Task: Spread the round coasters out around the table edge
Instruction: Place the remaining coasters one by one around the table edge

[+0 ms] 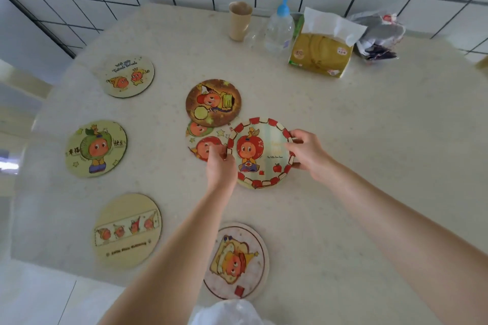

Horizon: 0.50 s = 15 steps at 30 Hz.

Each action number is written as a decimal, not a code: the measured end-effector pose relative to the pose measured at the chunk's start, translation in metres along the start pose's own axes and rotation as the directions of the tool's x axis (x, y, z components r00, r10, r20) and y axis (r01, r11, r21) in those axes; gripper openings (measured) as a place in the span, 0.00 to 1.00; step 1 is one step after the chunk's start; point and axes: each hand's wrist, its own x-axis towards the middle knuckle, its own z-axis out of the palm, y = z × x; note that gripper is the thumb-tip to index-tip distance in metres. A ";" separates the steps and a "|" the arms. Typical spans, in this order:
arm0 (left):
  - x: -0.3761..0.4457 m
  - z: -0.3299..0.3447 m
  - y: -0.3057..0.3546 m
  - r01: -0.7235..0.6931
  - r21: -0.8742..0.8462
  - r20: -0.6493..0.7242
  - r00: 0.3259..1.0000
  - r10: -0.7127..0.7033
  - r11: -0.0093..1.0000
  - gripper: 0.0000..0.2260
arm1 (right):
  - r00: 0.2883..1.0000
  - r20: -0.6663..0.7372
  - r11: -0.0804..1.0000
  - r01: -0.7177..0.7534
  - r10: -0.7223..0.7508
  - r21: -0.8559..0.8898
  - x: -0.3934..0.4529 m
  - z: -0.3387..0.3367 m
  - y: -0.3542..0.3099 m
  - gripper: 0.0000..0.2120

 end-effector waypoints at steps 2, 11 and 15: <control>-0.031 0.014 -0.017 0.018 0.002 0.018 1.000 -0.018 1.000 0.08 | 0.999 0.023 1.000 -0.024 0.024 0.010 -0.021 -0.022 0.027 0.10; -0.177 0.088 -0.096 0.125 0.020 0.098 0.987 -0.127 0.992 0.05 | 0.980 0.007 0.973 -0.196 0.197 0.121 -0.112 -0.116 0.169 0.12; -0.226 0.101 -0.125 0.179 0.004 0.066 0.982 -0.179 0.984 0.04 | 0.976 0.012 0.970 -0.219 0.218 0.108 -0.144 -0.127 0.203 0.11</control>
